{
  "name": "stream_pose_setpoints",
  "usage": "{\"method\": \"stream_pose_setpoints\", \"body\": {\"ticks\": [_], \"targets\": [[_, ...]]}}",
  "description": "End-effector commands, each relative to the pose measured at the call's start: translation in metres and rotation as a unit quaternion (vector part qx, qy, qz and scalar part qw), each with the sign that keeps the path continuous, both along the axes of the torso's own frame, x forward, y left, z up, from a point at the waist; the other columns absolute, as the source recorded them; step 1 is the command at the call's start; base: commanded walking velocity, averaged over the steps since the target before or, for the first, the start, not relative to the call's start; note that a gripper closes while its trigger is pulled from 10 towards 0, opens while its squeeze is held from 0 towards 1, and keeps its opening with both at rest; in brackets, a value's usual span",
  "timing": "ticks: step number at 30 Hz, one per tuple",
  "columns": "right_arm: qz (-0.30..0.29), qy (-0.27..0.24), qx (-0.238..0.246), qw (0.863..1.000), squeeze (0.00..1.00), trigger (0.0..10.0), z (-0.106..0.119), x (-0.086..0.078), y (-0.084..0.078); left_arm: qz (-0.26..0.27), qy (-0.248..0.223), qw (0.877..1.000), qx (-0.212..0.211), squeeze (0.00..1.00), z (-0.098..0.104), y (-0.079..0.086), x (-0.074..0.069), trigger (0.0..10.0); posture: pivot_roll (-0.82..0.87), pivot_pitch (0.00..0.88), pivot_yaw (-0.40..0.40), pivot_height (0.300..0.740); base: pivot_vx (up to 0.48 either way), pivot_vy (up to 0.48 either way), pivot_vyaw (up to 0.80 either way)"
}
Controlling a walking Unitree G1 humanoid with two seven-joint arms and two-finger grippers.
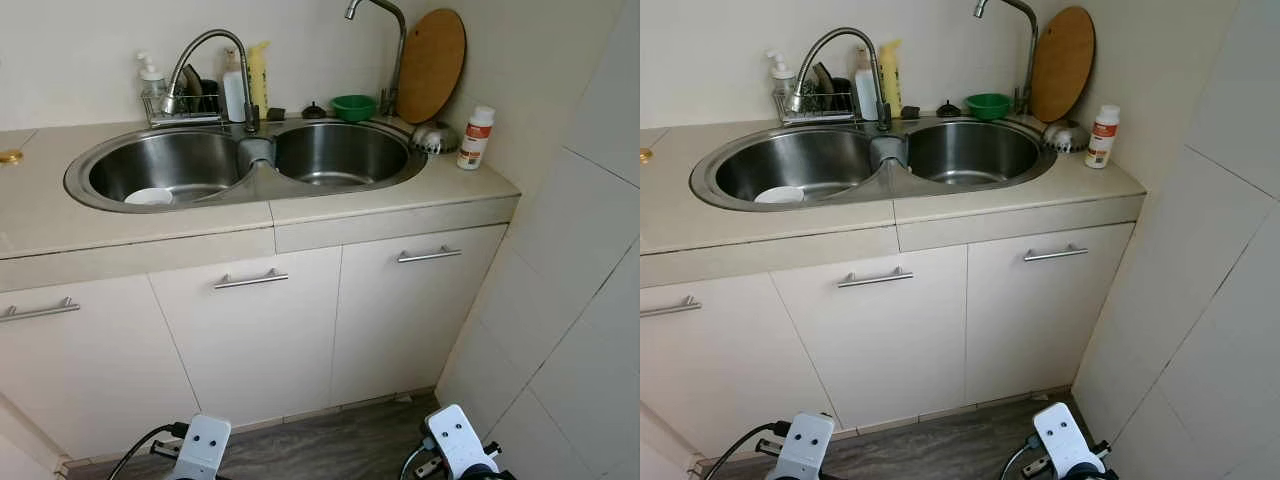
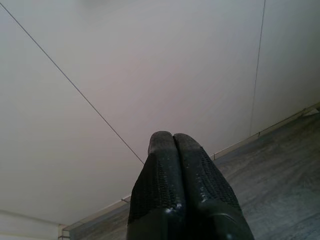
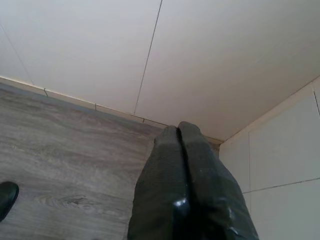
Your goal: Kitchen organization
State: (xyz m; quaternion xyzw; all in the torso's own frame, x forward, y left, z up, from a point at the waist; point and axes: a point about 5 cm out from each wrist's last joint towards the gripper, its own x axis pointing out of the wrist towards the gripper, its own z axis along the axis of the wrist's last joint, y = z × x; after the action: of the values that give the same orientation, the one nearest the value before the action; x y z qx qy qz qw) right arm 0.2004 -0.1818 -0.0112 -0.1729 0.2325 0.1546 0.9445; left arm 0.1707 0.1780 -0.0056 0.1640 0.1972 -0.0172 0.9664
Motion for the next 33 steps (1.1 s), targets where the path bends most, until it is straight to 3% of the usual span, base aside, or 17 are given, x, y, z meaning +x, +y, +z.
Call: {"method": "stream_pose_setpoints", "body": {"ticks": [1, 16, 26, 29, 33], "targets": [[0.050, -0.130, -0.054, 0.989, 0.00, 10.0, 0.025, 0.011, 0.006, -0.125, -0.054, 0.989, -0.051, 0.00, 0.015, -0.033, 0.011, 10.0, -0.04, 0.000, 0.026, 0.740, 0.000, 0.000, 0.00], [0.063, -0.137, -0.041, 0.988, 0.00, 10.0, 0.026, 0.011, 0.009, -0.126, -0.053, 0.989, -0.051, 0.00, 0.014, -0.032, 0.009, 10.0, -0.04, 0.000, 0.029, 0.740, 0.000, 0.000, 0.00], [0.038, -0.150, -0.051, 0.987, 0.00, 10.0, 0.026, 0.012, 0.004, -0.109, -0.080, 0.990, -0.028, 0.00, 0.020, -0.028, 0.007, 10.0, -0.04, 0.000, 0.028, 0.740, 0.000, 0.000, 0.00], [0.026, -0.150, -0.056, 0.987, 0.00, 10.0, 0.025, 0.012, 0.001, -0.071, -0.103, 0.992, 0.001, 0.00, 0.025, -0.020, 0.005, 10.0, -0.03, 0.000, 0.025, 0.740, 0.000, 0.000, 0.00], [0.030, -0.148, -0.057, 0.987, 0.00, 10.0, 0.025, 0.013, 0.001, -0.047, -0.108, 0.993, 0.009, 0.00, 0.026, -0.014, 0.005, 10.0, -0.03, 0.000, 0.022, 0.740, 0.000, 0.000, 0.00]]}}
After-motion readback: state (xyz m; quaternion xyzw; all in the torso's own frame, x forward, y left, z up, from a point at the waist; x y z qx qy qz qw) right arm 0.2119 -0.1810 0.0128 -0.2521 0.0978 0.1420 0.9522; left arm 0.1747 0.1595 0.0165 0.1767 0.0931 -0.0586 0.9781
